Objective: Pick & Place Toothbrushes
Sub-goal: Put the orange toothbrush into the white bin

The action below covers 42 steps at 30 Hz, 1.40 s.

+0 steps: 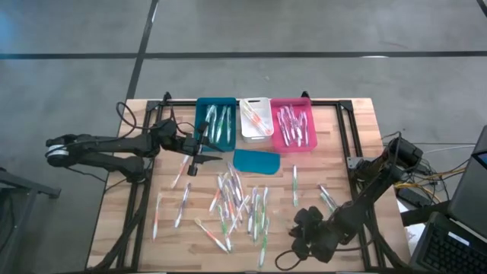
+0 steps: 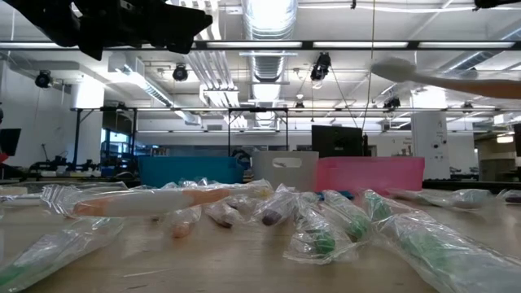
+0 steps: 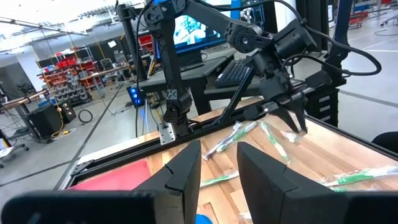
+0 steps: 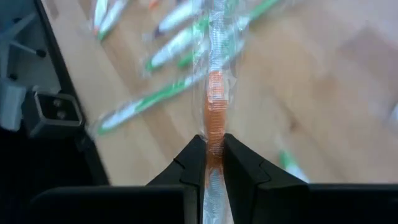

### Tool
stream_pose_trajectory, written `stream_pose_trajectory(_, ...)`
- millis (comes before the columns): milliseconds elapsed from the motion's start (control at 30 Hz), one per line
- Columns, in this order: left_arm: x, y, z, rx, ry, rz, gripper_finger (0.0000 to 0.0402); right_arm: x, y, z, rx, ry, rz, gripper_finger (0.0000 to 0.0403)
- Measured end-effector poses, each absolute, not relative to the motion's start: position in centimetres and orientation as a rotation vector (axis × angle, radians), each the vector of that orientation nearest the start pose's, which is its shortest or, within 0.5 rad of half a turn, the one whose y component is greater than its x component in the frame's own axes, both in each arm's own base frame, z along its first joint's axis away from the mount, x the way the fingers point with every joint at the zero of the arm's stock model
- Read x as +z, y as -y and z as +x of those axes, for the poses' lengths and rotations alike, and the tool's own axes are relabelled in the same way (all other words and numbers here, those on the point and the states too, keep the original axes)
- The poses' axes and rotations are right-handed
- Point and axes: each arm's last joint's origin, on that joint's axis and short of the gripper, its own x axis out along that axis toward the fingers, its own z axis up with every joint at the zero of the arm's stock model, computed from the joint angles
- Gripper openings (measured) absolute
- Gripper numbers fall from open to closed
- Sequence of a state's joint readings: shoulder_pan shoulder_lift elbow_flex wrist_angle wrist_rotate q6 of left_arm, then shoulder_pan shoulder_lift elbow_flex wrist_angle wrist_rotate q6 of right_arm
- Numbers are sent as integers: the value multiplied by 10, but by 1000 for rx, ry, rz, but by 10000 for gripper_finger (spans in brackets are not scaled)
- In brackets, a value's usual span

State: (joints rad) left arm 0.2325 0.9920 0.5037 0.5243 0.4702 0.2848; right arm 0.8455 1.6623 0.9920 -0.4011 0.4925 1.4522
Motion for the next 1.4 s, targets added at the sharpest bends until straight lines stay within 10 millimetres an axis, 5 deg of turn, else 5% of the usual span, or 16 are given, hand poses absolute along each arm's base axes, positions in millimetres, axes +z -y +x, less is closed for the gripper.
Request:
stream_pose_trajectory(267, 266, -37, 211, -231, 67, 295, 110, 180, -206, 242, -371, -782, 559, 33)
stream_pose_trajectory(833, 266, -36, 211, -231, 67, 295, 112, 186, -123, 294, -483, -800, 411, 34)
stream_pose_trajectory(1400, 266, -40, 211, -95, 46, 269, 112, 274, -61, 333, -337, -661, 66, 34)
